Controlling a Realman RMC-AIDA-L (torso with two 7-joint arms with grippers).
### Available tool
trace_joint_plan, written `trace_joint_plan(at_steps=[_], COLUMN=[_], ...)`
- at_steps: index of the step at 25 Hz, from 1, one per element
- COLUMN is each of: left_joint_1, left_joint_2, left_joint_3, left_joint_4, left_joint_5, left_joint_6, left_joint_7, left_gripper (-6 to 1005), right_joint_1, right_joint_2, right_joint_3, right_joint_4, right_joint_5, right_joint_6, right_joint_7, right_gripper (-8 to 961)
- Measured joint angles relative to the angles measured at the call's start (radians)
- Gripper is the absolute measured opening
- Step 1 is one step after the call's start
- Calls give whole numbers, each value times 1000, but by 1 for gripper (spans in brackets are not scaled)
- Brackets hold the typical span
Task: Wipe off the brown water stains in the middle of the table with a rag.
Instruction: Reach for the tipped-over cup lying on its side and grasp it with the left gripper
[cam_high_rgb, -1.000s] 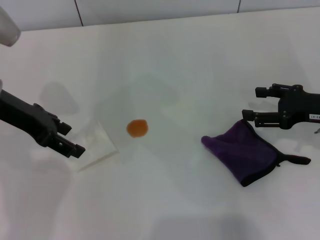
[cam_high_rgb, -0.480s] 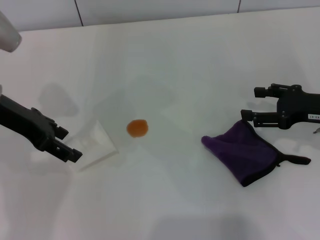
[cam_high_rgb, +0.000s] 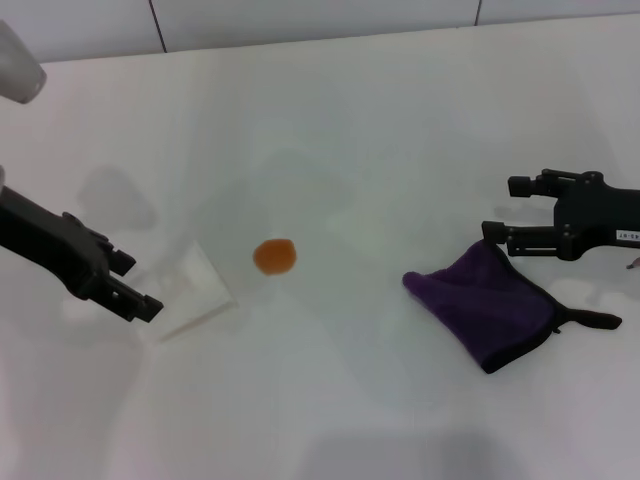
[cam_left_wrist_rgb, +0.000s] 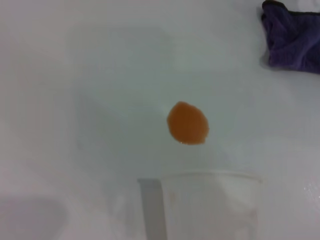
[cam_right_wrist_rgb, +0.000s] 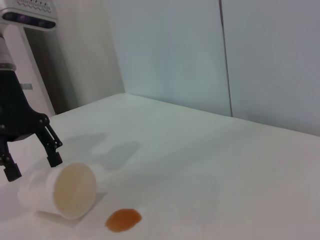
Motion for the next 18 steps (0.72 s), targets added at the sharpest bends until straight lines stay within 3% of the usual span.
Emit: trace_joint_plan(at_steps=[8, 18], left_joint_1=[-10, -28], left_joint_2=[4, -9], left_joint_3=[0, 0], left_joint_4=[1, 10], left_joint_5=[12, 11], left_joint_6=[-17, -44], left_joint_7=[4, 14], left_gripper=[828, 825], right_joint_1=[-2, -2], right_joint_2=[1, 3], right_joint_3=[0, 0], right_joint_4=[0, 0], right_joint_5=[0, 0], right_joint_6=[-2, -2], right_joint_7=[0, 0], right_gripper=[827, 827])
